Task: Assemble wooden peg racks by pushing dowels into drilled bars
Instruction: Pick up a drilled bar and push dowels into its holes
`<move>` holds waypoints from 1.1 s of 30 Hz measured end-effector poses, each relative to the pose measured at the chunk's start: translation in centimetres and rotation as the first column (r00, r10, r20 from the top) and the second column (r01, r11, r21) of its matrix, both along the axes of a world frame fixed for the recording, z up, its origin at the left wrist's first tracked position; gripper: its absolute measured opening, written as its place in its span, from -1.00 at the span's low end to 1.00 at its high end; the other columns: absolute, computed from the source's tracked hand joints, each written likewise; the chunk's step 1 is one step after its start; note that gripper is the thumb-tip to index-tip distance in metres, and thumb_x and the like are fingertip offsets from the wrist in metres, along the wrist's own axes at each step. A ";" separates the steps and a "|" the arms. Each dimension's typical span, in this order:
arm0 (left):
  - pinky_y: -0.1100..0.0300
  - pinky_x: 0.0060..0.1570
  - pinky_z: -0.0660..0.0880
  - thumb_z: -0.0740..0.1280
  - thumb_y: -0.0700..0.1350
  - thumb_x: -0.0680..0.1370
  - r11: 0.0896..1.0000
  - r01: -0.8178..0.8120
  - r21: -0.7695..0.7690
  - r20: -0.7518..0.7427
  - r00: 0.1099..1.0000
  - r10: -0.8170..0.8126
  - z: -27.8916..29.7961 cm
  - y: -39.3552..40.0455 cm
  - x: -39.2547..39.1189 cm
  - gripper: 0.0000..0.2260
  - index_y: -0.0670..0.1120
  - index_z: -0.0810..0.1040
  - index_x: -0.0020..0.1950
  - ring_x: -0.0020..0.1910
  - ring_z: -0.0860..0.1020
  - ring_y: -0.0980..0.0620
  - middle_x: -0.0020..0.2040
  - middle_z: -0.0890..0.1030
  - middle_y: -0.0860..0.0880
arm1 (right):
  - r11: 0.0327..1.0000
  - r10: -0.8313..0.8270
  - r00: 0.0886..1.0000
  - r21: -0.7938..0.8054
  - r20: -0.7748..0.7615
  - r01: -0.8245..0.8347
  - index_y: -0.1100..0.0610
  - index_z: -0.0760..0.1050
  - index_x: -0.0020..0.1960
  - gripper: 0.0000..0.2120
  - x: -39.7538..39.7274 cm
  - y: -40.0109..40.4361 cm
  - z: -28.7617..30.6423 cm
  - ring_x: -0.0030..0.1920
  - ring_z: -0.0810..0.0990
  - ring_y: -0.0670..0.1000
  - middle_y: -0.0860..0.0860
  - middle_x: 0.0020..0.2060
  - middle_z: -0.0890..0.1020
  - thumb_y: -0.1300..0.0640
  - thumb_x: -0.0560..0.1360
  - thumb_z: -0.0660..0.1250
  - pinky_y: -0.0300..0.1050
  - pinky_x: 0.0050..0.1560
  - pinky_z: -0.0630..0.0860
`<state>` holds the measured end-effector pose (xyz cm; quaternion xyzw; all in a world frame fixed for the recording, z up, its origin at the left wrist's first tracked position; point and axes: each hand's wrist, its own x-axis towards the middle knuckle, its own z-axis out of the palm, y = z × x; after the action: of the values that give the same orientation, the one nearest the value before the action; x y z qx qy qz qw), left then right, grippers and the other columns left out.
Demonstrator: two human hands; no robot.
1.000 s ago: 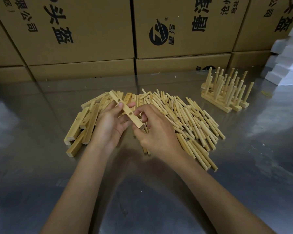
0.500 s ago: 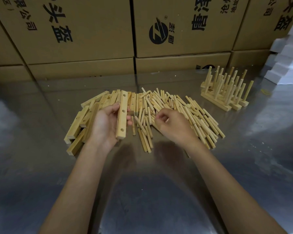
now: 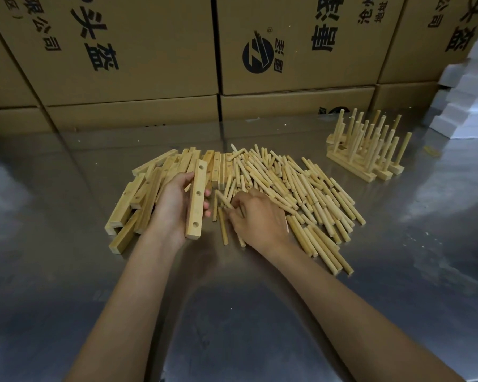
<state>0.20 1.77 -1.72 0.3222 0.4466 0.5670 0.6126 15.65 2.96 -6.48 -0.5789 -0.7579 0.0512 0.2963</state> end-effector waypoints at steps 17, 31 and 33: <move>0.16 -0.47 0.51 0.29 -0.03 0.65 0.966 0.224 0.130 -0.262 0.947 -0.185 0.0 0.1 0.0 -0.73 0.18 0.61 0.32 -0.43 0.51 0.02 -0.31 0.56 -0.08 | 0.946 0.089 0.981 0.323 -0.173 -0.029 -0.02 0.60 0.25 -0.70 2.0 -2.1 4.5 -0.27 0.42 -0.12 -0.13 -0.23 0.45 0.13 0.56 0.28 -0.25 -0.33 0.26; 0.19 -0.51 0.46 0.31 0.01 0.64 0.975 0.194 0.112 -0.344 0.928 -0.146 0.4 -0.1 -0.3 -0.77 0.20 0.65 0.25 -0.48 0.47 0.00 -0.31 0.58 -0.03 | 0.940 0.128 0.977 0.336 -0.168 -0.066 -0.01 0.62 0.14 -0.80 2.6 -1.6 4.5 -0.24 0.34 -0.19 -0.19 -0.21 0.39 0.10 0.54 0.35 -0.37 -0.31 0.18; 0.24 -0.51 0.45 0.32 0.04 0.63 0.976 0.188 0.113 -0.418 0.900 -0.125 0.5 -0.3 -0.3 -0.77 0.25 0.65 0.24 -0.49 0.50 0.01 -0.25 0.61 0.05 | 0.934 0.131 0.982 0.350 -0.139 -0.076 0.00 0.62 0.15 -0.81 2.6 -1.5 4.3 -0.23 0.32 -0.20 -0.19 -0.20 0.38 0.11 0.55 0.34 -0.42 -0.30 0.14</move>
<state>-0.08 1.48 -1.27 0.5138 0.4929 0.4682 0.5234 18.22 1.46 -2.16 -0.4717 -0.7585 -0.0197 0.4492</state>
